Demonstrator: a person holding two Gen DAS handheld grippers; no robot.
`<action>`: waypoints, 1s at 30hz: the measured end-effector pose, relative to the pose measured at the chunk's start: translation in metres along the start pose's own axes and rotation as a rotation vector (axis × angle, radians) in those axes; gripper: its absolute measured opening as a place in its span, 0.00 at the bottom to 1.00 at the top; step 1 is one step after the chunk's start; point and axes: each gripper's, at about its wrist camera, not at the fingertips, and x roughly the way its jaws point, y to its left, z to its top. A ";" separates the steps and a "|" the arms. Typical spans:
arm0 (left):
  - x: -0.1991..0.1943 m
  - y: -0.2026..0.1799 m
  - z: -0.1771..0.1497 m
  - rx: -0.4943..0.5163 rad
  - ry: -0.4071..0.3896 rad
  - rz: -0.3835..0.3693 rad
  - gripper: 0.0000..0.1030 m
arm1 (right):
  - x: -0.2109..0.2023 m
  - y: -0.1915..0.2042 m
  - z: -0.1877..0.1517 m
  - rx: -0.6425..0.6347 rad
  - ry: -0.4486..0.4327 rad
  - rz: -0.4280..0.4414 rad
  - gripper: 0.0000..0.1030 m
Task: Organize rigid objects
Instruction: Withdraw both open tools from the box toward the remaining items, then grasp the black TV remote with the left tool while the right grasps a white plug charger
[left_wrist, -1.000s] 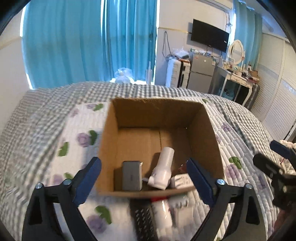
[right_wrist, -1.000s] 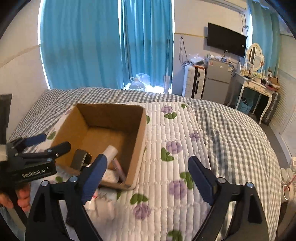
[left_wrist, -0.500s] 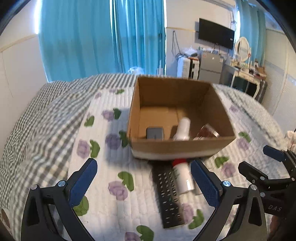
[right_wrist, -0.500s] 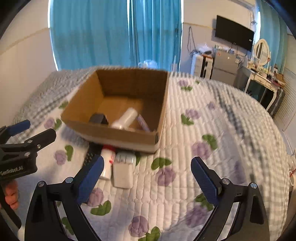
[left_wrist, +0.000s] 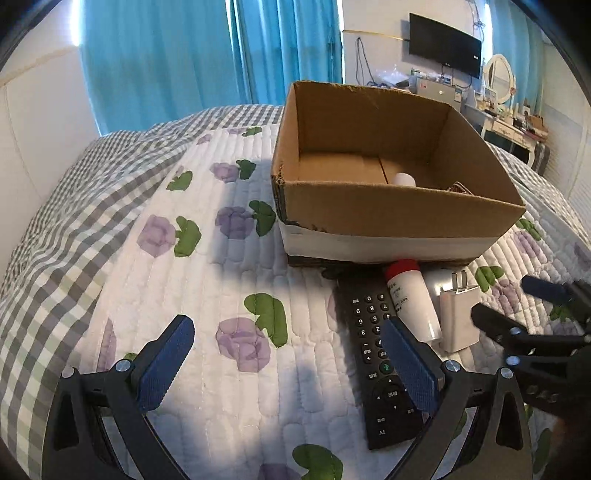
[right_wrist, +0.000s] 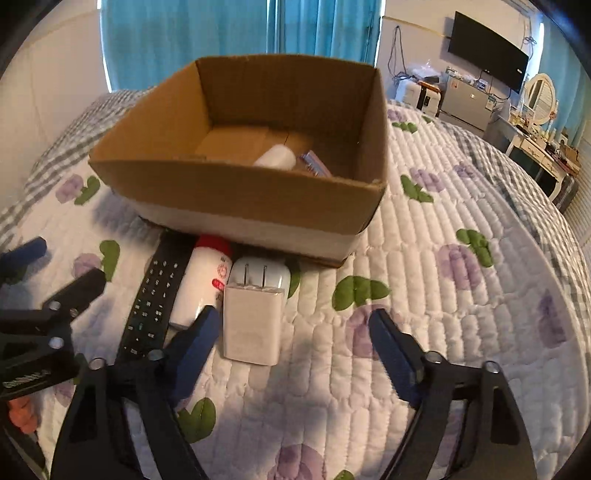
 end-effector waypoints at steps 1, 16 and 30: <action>0.000 0.001 -0.001 -0.007 0.004 0.001 1.00 | 0.003 0.001 -0.001 -0.002 0.011 0.005 0.76; 0.013 -0.012 -0.011 0.038 0.071 -0.008 1.00 | 0.022 -0.001 -0.002 0.012 0.054 0.070 0.40; 0.052 -0.052 -0.012 0.071 0.290 -0.071 0.73 | -0.012 -0.028 0.000 0.057 -0.001 0.085 0.40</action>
